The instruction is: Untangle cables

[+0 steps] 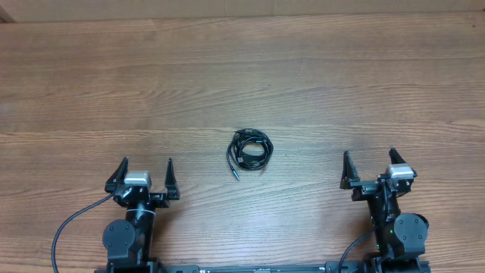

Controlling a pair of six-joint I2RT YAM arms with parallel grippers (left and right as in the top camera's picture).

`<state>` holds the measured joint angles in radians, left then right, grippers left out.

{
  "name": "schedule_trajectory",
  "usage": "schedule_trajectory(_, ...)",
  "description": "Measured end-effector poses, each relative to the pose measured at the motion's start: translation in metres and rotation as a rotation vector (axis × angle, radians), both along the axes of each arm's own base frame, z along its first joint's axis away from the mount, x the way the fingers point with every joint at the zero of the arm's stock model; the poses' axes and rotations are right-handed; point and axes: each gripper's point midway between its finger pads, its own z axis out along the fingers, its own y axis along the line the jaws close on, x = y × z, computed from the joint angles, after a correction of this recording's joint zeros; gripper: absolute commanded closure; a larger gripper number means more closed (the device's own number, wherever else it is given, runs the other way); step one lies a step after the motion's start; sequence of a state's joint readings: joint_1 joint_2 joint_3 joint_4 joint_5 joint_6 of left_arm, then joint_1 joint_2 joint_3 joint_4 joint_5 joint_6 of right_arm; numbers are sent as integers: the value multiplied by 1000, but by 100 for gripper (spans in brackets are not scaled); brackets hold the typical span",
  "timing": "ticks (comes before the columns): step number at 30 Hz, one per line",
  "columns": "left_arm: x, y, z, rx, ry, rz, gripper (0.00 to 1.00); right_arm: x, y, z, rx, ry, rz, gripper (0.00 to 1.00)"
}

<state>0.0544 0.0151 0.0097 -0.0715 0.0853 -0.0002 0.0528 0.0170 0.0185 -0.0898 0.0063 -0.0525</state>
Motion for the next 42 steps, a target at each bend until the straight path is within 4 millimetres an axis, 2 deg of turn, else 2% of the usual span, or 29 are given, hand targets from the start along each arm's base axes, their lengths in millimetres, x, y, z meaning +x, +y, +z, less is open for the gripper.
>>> schedule_trajectory(7,0,-4,6,-36,-23,-23,0,0,0,0,0,0,0,0)
schedule_trajectory(13,-12,-58,43,-363,-102,-347,0,0,0,0,0,0,0,0)
schedule_trajectory(15,-22,-71,68,-420,-170,-451,0,0,0,0,0,0,-1,0)
schedule_trajectory(18,-47,-85,115,-412,-344,-596,0,0,0,0,0,0,0,0)
schedule_trajectory(20,-59,-89,133,-405,-407,-643,0,0,0,0,0,1,0,0)
schedule_trajectory(24,-62,-91,151,-422,-358,-643,0,0,0,0,0,0,0,0)
schedule_trajectory(27,-71,-92,179,-390,-330,-632,0,0,0,0,0,2,0,0)
schedule_trajectory(29,-80,-93,206,-339,-325,-623,0,0,0,0,0,1,0,0)
schedule_trajectory(31,-85,-93,230,-298,-280,-601,0,0,0,0,0,1,0,0)
schedule_trajectory(34,-83,-94,251,-287,-150,-577,0,0,0,-1,0,2,1,0)
schedule_trajectory(37,-71,-97,253,-328,88,-564,0,0,0,-1,0,2,1,0)
schedule_trajectory(42,-49,-100,231,-433,544,-526,0,0,0,-1,0,2,2,0)
